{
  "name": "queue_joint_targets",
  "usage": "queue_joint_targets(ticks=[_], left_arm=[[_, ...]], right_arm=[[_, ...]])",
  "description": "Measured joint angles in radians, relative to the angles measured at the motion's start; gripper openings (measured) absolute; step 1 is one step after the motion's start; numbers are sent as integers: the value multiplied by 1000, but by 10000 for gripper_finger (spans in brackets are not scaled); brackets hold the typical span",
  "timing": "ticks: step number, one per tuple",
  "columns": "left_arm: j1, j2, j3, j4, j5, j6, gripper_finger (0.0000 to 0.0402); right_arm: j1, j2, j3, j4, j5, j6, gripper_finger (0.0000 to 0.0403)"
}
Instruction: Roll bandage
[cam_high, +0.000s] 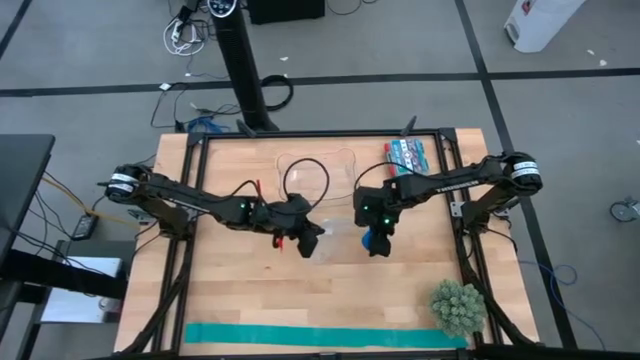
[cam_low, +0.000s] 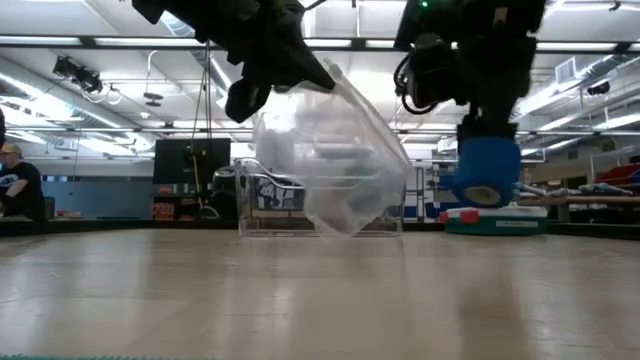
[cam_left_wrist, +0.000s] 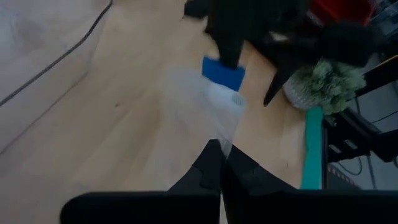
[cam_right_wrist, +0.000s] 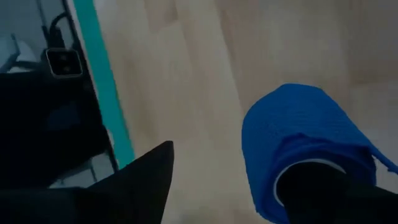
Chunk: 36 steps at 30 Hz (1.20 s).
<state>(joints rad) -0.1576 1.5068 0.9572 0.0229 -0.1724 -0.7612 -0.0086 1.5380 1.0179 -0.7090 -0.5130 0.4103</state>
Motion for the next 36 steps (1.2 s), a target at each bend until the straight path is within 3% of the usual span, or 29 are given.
queue_joint_targets(ticks=[5,9,11,12,14,18,24,30,36], left_arm=[[5,-7,0,4,-9,17,3],[10,-7,0,10,-1,4,3],[16,-8,0,10,4,7,3],[20,-10,0,8,7,6,3],[20,-19,-1,4,7,6,3],[22,-23,0,3,14,22,3],[19,-23,0,-7,56,37,3],[19,-23,0,-1,99,79,3],[14,-23,0,-16,107,74,3]], right_arm=[[14,3,72,-99,133,-113,234],[25,-25,86,16,163,-175,212],[23,-5,85,-22,242,-123,199],[16,9,78,-36,196,-119,193],[9,21,77,-12,6,-185,181],[13,39,72,-98,64,-122,160],[26,6,94,-17,28,-151,153],[33,-20,115,134,154,-193,155],[14,-24,161,110,292,-211,159]])
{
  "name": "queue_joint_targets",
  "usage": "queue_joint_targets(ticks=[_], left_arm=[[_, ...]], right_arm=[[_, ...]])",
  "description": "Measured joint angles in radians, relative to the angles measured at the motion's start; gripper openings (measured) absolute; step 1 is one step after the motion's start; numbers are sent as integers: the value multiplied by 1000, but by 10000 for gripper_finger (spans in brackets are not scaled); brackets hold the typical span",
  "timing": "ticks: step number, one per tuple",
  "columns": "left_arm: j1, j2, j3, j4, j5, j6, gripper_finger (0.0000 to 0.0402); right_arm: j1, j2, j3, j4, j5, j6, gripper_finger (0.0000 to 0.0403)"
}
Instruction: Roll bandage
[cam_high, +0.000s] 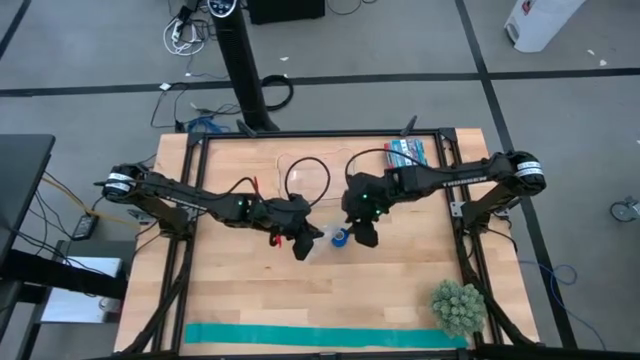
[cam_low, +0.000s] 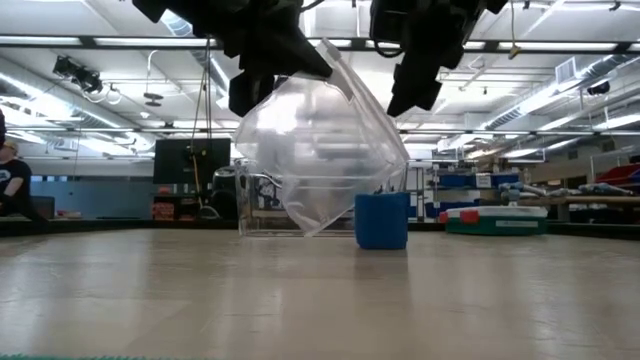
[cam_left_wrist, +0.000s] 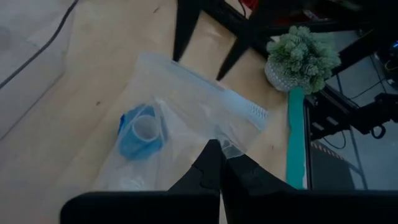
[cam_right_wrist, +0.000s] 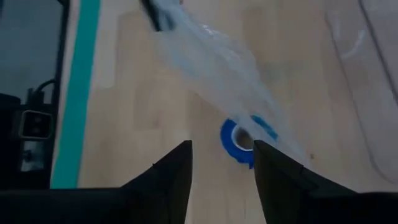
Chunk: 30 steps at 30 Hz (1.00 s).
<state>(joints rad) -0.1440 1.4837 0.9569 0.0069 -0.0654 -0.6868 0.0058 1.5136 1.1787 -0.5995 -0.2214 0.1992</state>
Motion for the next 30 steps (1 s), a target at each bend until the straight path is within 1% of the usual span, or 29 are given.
queue_joint_targets(ticks=[4,13,19,24,26,30], left_arm=[[-1,0,0,-10,0,-1,3],[-1,0,0,-1,-5,-5,3],[-1,0,0,17,-29,-5,3],[-1,0,-1,27,-31,-6,3],[-2,0,-1,26,-32,-5,3],[-2,0,-1,12,-34,-4,3]], right_arm=[[-4,1,17,5,1,5,170],[0,5,17,96,-3,-49,196],[1,25,16,195,-11,-103,195],[1,81,14,179,-19,-98,194],[1,111,14,211,-40,-111,195],[1,142,13,309,-148,-106,189]])
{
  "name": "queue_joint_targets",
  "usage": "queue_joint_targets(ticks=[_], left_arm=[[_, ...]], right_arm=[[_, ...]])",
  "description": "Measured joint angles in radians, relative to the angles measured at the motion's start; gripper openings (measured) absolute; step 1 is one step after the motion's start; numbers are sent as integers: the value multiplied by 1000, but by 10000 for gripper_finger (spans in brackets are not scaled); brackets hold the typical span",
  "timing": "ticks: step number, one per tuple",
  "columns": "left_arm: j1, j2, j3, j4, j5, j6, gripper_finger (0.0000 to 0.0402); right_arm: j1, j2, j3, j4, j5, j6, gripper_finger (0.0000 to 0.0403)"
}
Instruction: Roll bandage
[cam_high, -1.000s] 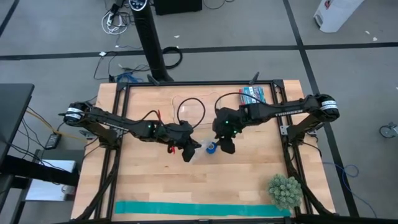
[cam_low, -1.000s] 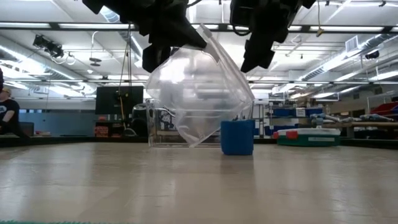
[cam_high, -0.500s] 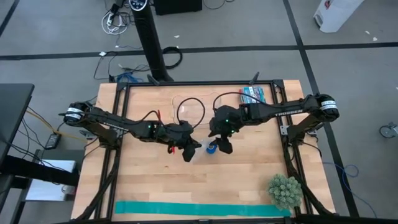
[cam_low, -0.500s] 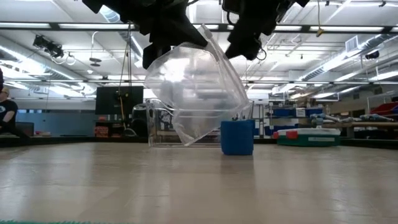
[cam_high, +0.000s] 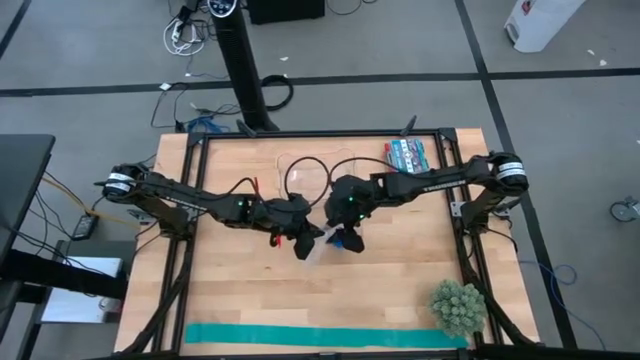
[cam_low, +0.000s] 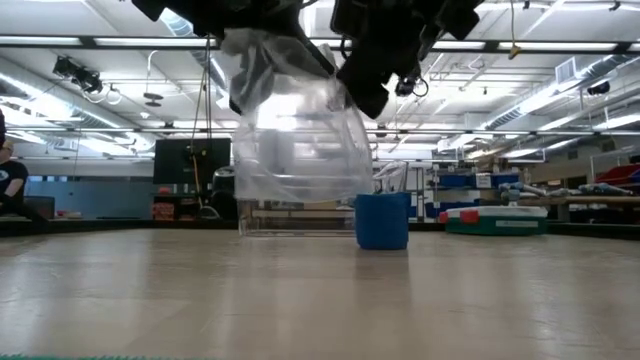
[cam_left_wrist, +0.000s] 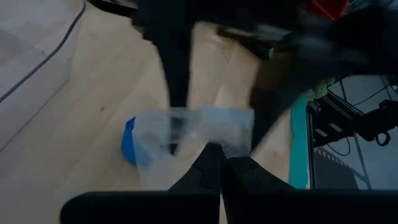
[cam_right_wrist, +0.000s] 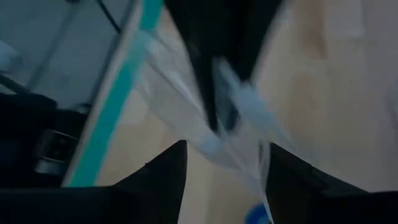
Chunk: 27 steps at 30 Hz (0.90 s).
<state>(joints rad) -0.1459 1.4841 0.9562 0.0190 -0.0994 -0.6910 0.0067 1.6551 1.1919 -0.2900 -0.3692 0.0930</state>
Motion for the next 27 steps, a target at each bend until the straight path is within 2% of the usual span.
queue_joint_targets(ticks=[6,14,19,23,27], left_arm=[[-1,0,0,-45,0,-9,3],[-1,-9,0,-50,21,2,3],[5,-43,0,-101,67,0,3],[19,-98,0,-167,115,-52,9],[22,-158,1,-215,110,-73,32]], right_arm=[[20,-9,1,-3,-13,-15,146],[16,-11,1,-18,9,-40,11],[-9,-13,11,-53,-27,-1,2],[-12,-17,100,-180,-40,-6,1],[-2,-18,166,-247,-33,-35,1]])
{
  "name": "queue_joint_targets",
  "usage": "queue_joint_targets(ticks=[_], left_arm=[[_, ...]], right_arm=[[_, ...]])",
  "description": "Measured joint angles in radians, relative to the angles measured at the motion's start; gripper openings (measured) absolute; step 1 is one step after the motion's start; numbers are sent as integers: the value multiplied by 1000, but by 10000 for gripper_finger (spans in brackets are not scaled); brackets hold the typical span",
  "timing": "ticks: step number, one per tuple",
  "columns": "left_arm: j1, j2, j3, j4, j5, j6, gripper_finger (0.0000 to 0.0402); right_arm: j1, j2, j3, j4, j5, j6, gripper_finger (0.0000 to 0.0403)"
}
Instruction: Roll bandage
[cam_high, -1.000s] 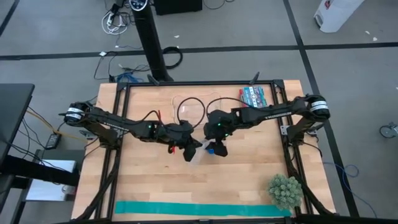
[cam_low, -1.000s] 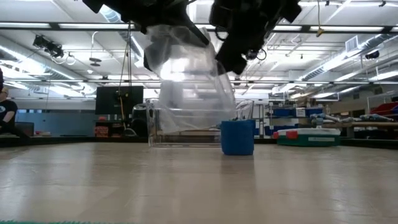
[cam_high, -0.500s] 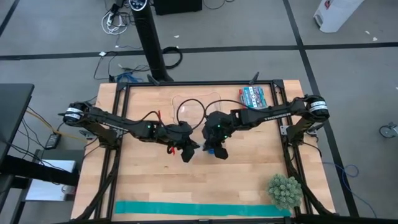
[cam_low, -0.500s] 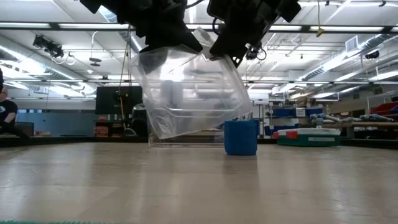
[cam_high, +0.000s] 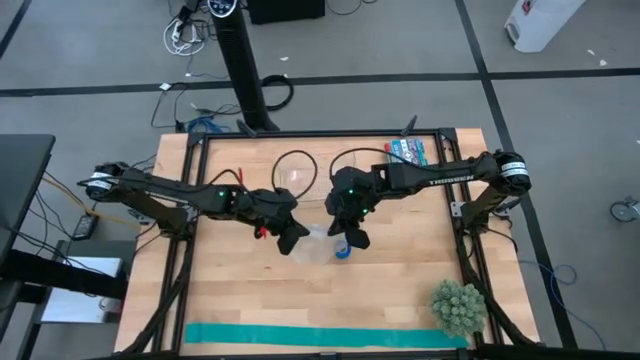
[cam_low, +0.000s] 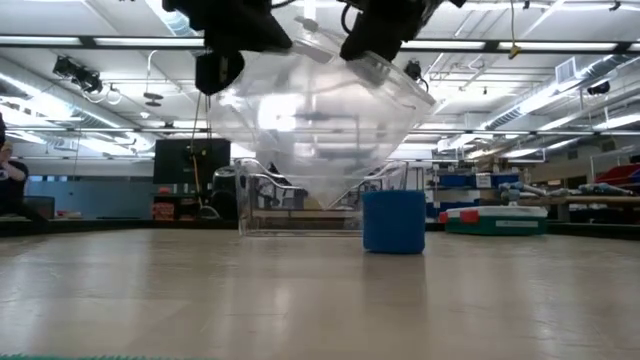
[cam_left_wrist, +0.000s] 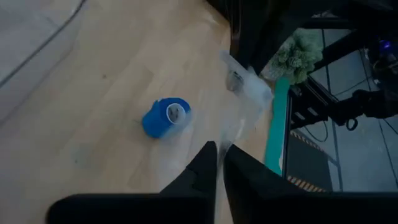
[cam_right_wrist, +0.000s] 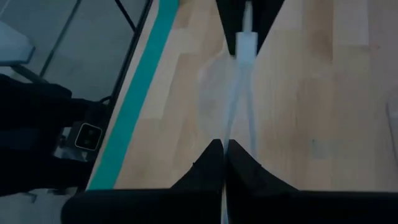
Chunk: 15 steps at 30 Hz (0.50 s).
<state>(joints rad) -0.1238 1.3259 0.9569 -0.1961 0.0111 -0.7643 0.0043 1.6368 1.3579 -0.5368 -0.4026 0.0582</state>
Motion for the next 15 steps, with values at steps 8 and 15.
queue_joint_targets(ticks=[8,15], left_arm=[[2,-78,0,-106,-47,-23,125],[2,-68,0,-106,-74,-12,176]], right_arm=[[-4,0,16,-87,12,0,0],[-3,13,15,-108,20,-7,0]])
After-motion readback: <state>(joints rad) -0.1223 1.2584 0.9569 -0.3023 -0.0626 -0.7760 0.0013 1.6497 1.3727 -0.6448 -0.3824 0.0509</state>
